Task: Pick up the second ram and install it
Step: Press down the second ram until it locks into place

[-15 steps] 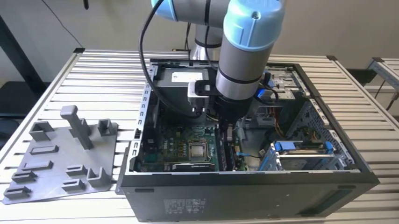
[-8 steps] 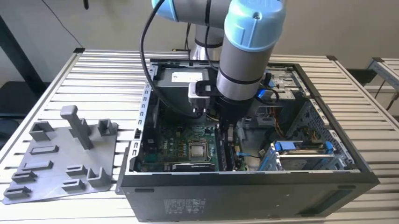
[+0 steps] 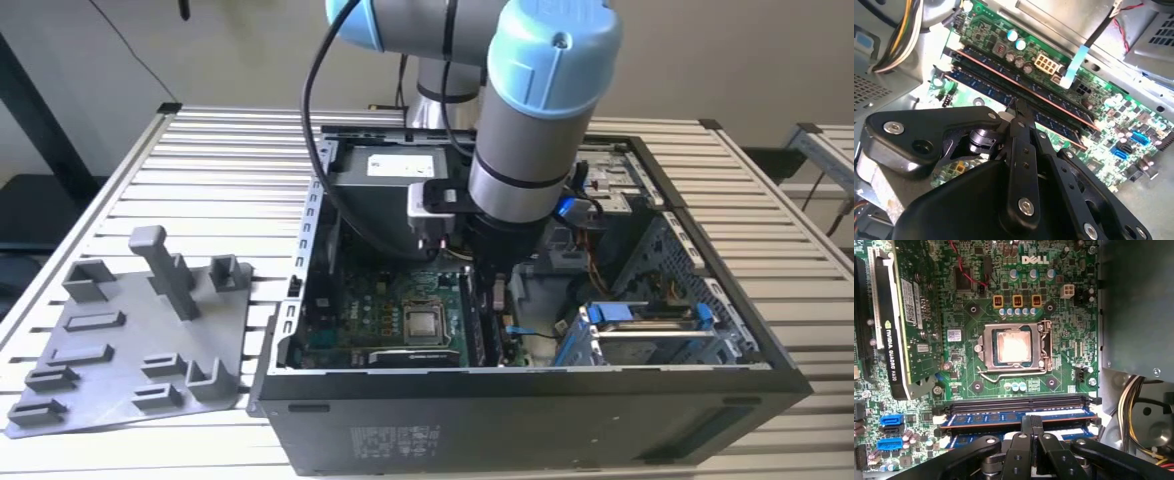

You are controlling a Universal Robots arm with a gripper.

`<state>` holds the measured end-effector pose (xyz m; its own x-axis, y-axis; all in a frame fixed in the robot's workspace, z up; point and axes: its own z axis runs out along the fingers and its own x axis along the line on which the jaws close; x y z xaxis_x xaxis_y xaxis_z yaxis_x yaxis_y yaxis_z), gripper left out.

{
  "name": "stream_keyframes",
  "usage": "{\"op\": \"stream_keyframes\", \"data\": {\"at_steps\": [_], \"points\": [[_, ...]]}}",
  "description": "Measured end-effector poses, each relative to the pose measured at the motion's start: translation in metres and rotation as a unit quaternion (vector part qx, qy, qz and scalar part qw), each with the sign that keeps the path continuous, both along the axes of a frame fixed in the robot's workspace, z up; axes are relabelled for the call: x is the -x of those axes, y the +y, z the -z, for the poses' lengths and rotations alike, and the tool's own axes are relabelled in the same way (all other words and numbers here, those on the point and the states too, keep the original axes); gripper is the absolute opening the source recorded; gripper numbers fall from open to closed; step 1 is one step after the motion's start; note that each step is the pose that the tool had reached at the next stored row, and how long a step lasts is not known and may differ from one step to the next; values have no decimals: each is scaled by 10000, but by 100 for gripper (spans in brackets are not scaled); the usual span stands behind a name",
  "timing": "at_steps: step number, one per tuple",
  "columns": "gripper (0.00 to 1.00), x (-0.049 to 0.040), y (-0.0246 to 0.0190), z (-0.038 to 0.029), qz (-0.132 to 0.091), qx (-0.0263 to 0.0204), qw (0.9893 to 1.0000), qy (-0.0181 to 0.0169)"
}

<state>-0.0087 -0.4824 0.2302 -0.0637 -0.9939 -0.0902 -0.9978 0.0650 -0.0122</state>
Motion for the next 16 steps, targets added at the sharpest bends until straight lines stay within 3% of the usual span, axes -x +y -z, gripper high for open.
{"op": "stream_keyframes", "data": {"at_steps": [4,10,16], "points": [[11,1,-54,3,0,0,10000,0],[11,1,-54,9,0,-2,10000,-1],[11,4,-56,104,0,4,10000,2]]}}
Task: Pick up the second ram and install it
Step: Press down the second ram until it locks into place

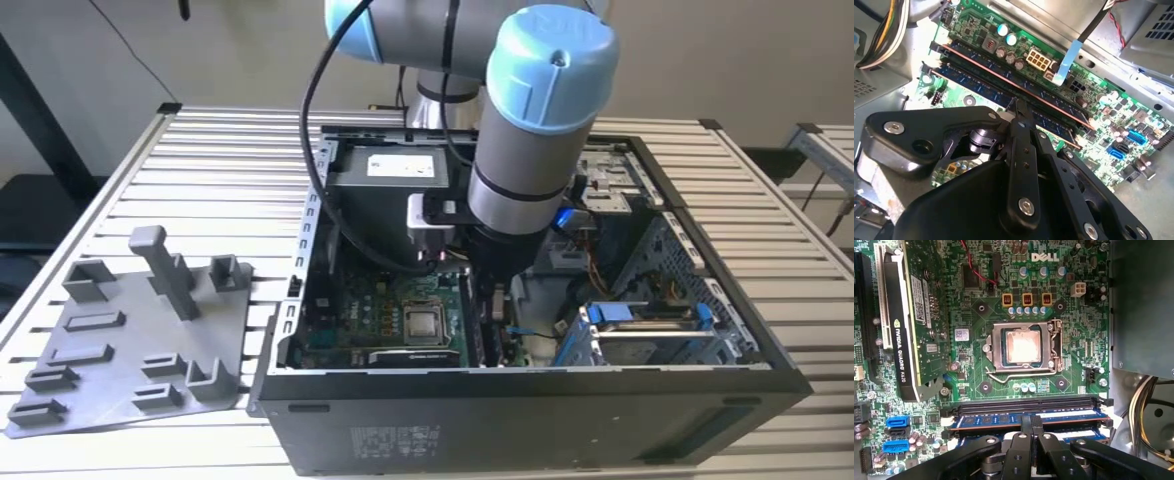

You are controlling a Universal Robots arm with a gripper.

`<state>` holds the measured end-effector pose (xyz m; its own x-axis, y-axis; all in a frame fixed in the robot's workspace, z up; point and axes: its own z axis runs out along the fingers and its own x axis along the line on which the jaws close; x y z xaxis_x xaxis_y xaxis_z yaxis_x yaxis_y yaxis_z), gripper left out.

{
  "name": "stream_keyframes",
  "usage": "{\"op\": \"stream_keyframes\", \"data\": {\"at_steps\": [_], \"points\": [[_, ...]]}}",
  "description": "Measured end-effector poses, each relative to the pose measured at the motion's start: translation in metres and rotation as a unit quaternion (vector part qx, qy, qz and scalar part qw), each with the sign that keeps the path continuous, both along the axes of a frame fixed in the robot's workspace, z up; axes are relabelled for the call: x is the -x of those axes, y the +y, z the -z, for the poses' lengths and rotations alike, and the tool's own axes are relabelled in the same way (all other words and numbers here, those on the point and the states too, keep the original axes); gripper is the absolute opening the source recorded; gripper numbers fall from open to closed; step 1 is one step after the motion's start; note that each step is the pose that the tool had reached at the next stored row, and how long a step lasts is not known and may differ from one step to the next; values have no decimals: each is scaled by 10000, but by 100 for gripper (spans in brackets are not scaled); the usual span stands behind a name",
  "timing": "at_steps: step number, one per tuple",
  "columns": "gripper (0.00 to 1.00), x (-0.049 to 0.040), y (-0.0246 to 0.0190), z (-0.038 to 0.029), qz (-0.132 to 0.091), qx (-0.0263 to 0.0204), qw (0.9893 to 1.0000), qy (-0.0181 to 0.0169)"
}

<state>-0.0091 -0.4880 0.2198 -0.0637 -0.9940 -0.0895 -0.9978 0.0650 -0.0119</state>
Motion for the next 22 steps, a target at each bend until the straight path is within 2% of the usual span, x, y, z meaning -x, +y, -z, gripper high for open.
{"op": "stream_keyframes", "data": {"at_steps": [3,4,6,8,20,22], "points": [[11,2,1,35,0,5,10000,1],[11,2,4,20,0,7,10000,2],[11,1,8,-39,1,-22,10000,-6],[11,3,2,-141,1,-7,10000,-2],[11,3,2,-686,0,-7,10000,-2],[11,2,1,-739,0,-6,10000,-2]]}}
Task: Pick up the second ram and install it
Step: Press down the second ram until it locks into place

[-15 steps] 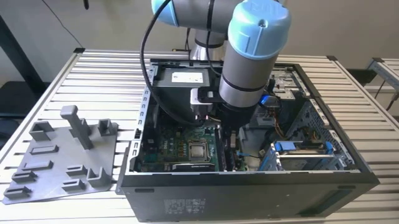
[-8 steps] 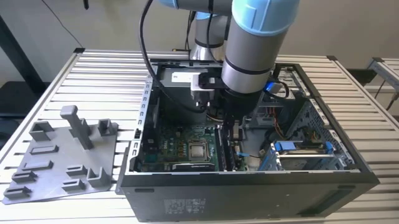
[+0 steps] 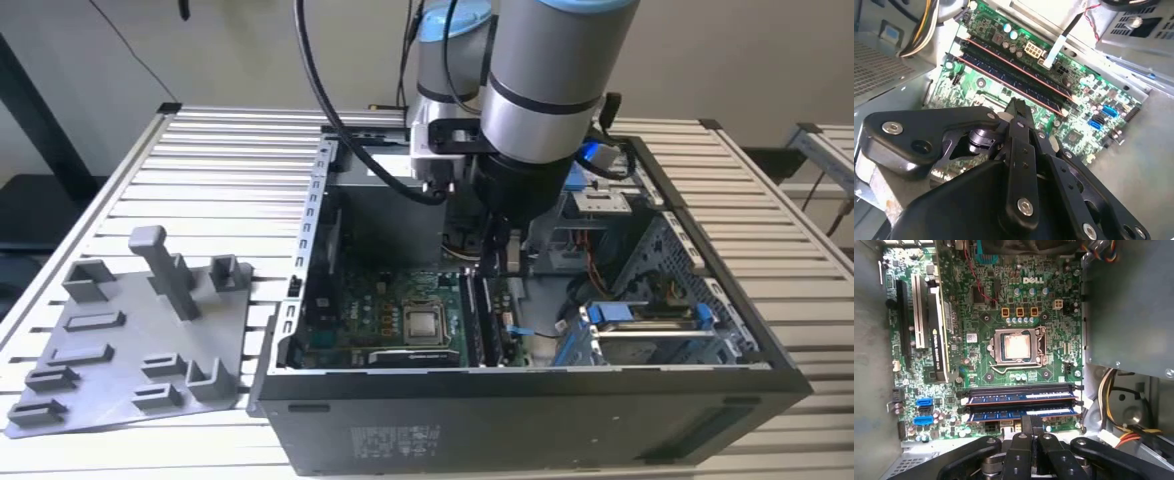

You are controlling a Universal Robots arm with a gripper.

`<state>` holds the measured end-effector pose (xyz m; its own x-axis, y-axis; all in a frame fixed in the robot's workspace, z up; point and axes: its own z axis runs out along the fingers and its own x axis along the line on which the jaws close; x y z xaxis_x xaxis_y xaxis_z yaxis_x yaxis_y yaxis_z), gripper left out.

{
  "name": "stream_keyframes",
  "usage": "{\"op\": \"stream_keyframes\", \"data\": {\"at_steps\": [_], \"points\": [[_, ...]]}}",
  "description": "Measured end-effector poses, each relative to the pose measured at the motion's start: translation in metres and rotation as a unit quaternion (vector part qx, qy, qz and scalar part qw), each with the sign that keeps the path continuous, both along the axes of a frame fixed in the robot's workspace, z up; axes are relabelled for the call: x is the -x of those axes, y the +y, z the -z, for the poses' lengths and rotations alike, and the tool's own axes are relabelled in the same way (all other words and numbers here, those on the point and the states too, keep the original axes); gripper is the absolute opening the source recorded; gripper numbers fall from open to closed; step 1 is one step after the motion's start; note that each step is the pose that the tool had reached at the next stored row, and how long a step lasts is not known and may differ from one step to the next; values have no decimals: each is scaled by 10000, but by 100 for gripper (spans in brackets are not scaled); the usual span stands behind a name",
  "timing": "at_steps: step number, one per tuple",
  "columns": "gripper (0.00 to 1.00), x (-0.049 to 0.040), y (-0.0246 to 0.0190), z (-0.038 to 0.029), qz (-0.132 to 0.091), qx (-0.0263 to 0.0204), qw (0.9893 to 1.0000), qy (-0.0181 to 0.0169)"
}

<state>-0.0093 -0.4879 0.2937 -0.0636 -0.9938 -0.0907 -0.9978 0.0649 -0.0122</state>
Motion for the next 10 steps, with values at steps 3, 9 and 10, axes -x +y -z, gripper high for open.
{"op": "stream_keyframes", "data": {"at_steps": [3,9,10], "points": [[11,0,0,1,0,-1,10000,0],[11,0,0,0,0,1,10000,0],[11,0,0,0,0,1,10000,0]]}}
